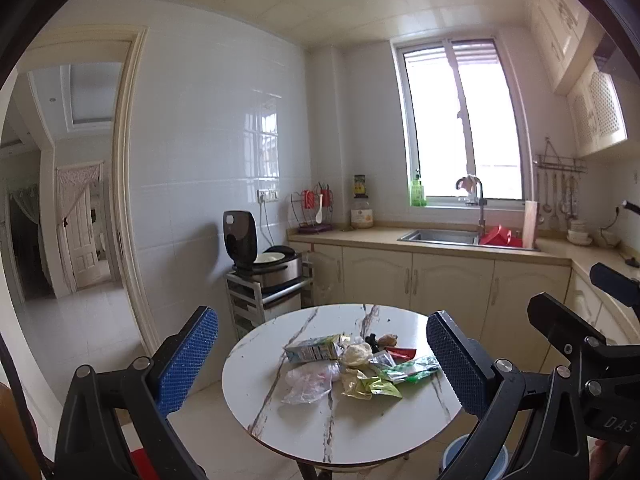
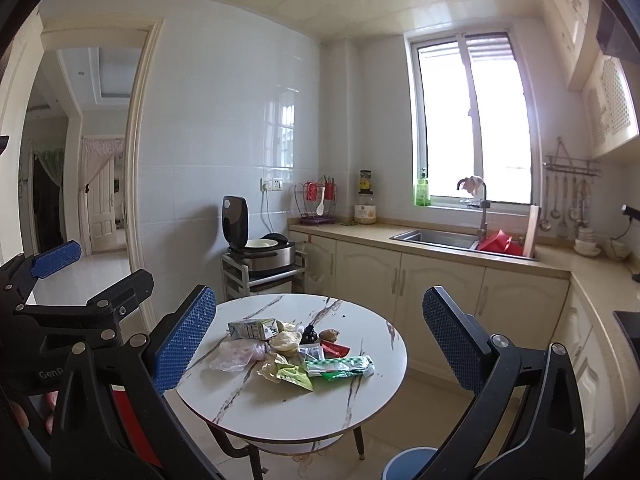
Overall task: Collect trash
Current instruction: 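Reach to the table and grasp the clear plastic bag with the left tool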
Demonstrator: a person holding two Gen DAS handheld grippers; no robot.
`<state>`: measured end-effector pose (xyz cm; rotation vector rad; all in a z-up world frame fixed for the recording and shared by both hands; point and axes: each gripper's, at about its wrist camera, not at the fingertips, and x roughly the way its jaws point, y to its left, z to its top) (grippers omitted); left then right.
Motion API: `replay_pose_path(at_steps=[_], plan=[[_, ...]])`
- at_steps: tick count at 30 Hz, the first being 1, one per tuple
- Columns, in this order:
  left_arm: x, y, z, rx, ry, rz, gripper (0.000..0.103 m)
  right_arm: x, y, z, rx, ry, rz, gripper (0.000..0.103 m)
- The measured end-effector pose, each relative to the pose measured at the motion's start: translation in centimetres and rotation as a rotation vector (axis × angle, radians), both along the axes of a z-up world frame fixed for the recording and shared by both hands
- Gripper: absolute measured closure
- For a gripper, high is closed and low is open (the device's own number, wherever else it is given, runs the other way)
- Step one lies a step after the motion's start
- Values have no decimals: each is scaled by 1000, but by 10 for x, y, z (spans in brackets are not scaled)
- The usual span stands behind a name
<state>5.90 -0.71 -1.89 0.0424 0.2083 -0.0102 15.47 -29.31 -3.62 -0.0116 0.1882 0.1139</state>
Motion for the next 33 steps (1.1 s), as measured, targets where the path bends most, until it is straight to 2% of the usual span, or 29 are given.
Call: replay_pose_path(at_steps=[6,14,21,26,30,33], plan=[[58,-2,-26,6,114,-5,1,47,-6,-38,9,113,4,0],[159,15,-75,-26,342,25,1,132,-28,-122,44,343,-2,0],[250,13,-118,-40,517,-2,1,189,-45,-188,75,508,-7,0],[279,18,-119,-42,541,12,1,225,-48,-215,54,573,-4,0],[307,35,-123,-30,532,66,1,254,-50,-228,39,613,-7,0],[330,47,-128,-32,532,105,1,268,-53,-236,72,646,27,0]])
